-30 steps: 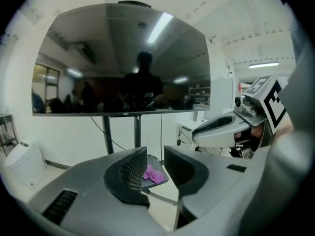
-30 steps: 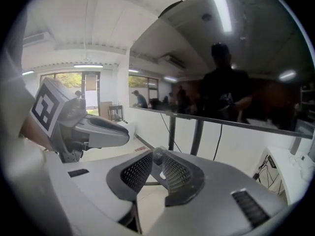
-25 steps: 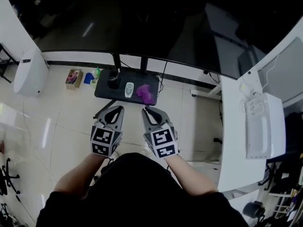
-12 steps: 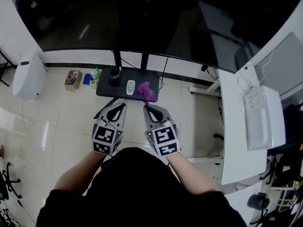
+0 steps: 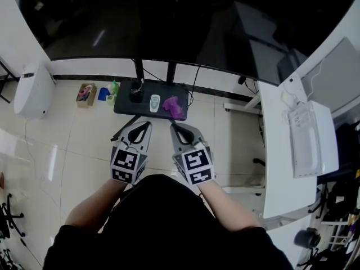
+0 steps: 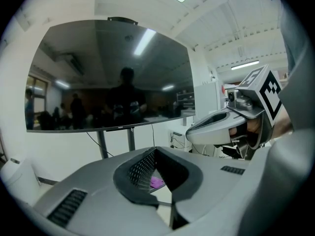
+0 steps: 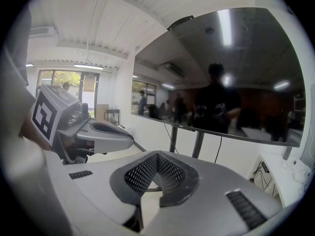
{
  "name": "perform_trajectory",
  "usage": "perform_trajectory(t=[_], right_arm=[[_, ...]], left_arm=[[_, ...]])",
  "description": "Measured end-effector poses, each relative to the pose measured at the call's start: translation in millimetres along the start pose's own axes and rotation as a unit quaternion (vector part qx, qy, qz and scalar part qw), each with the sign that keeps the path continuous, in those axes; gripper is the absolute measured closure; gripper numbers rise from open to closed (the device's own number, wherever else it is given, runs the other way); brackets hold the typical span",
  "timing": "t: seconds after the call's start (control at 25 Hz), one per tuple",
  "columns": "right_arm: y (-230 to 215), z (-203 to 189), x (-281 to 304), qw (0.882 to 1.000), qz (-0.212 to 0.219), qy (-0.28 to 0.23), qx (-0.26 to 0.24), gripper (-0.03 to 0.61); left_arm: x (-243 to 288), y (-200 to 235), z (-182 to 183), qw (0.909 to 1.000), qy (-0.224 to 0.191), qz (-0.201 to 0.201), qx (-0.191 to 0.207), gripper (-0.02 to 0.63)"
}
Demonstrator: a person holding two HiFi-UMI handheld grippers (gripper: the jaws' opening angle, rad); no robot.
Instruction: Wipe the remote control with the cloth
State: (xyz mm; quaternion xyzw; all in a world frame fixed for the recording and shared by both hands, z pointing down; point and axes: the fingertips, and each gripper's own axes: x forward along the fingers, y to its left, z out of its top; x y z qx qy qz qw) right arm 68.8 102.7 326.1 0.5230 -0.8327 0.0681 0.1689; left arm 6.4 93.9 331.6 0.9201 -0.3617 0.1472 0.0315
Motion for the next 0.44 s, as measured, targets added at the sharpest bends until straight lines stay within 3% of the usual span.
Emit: perform_trajectory(t=[0.44], right_arm=[[-1.9, -0.7, 3.7, 1.0, 0.001, 0.001, -0.001, 0.561]], left_arm=[[3.6, 0.8, -0.6, 1.0, -0.001, 0.001, -0.002, 0.611]])
